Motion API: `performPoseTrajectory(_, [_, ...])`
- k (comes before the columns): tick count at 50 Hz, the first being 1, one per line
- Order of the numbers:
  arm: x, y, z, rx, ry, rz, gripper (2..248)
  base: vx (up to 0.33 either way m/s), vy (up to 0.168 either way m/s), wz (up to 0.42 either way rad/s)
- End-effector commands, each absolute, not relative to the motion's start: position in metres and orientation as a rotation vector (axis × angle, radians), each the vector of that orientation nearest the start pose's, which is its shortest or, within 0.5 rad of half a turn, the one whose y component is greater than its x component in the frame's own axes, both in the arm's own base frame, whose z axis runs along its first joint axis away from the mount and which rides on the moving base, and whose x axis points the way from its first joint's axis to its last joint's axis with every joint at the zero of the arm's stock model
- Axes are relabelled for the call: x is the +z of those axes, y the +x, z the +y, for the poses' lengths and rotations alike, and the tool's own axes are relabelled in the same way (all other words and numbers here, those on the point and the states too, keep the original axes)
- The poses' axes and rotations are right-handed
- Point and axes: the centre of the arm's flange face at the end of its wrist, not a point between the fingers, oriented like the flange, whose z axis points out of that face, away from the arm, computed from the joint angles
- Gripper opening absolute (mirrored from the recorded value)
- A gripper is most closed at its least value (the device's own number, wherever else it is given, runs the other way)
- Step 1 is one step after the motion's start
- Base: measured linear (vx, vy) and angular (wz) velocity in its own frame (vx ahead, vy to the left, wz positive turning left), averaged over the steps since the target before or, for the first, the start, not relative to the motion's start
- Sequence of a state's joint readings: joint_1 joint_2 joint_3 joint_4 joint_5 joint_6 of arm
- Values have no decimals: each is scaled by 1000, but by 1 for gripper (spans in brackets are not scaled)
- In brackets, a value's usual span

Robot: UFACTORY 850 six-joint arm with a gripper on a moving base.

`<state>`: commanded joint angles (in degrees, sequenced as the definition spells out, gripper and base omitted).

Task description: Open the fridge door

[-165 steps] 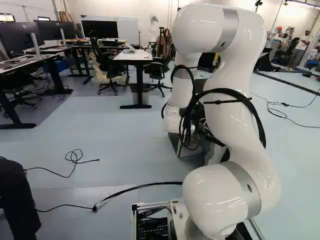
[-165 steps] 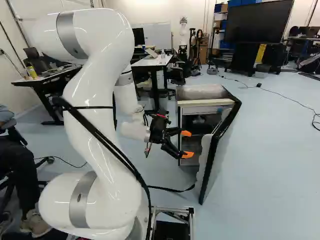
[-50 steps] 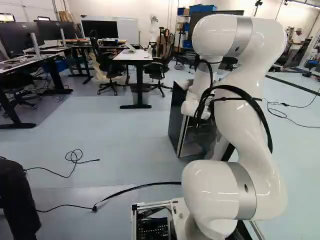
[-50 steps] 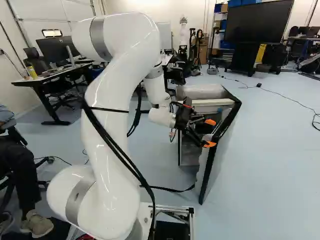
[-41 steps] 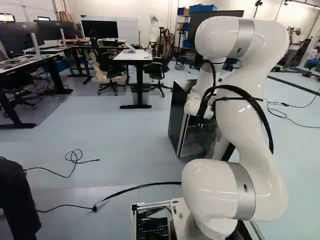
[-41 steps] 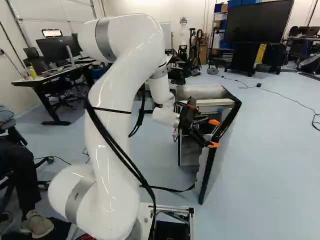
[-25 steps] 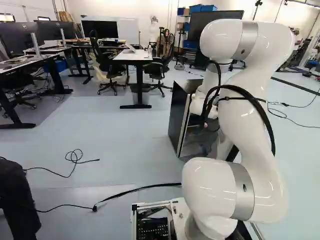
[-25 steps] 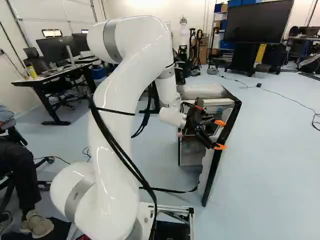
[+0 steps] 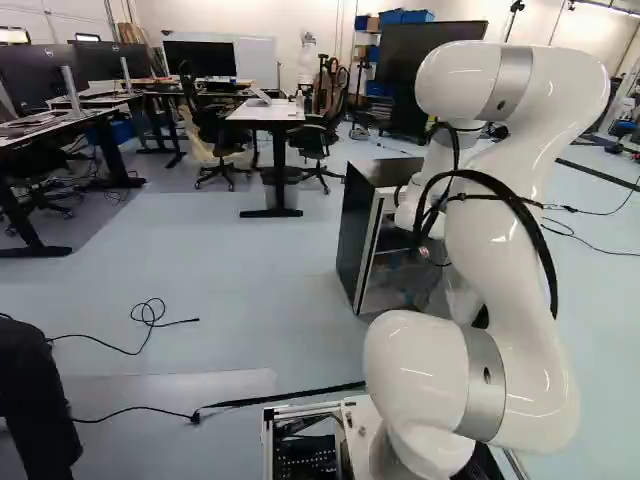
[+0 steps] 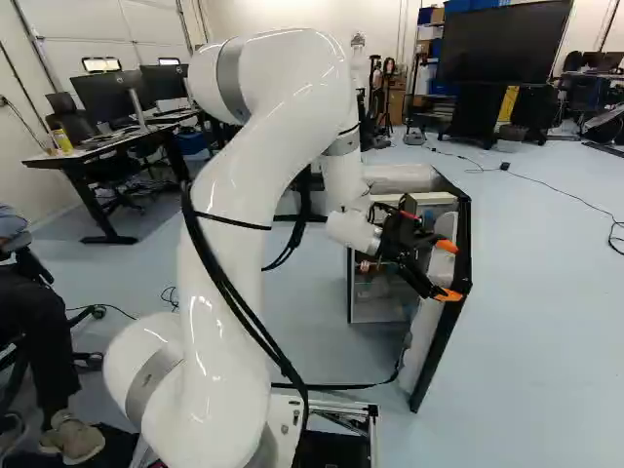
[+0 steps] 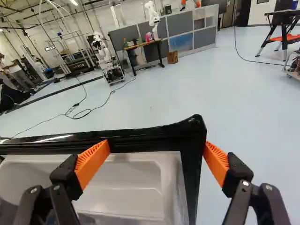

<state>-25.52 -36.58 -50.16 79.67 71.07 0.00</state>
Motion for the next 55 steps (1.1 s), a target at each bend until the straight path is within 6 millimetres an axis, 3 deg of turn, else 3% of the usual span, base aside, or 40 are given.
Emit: performPoseTrajectory(55, [275,371,-389,1078,976,-1694,247,0,0,0])
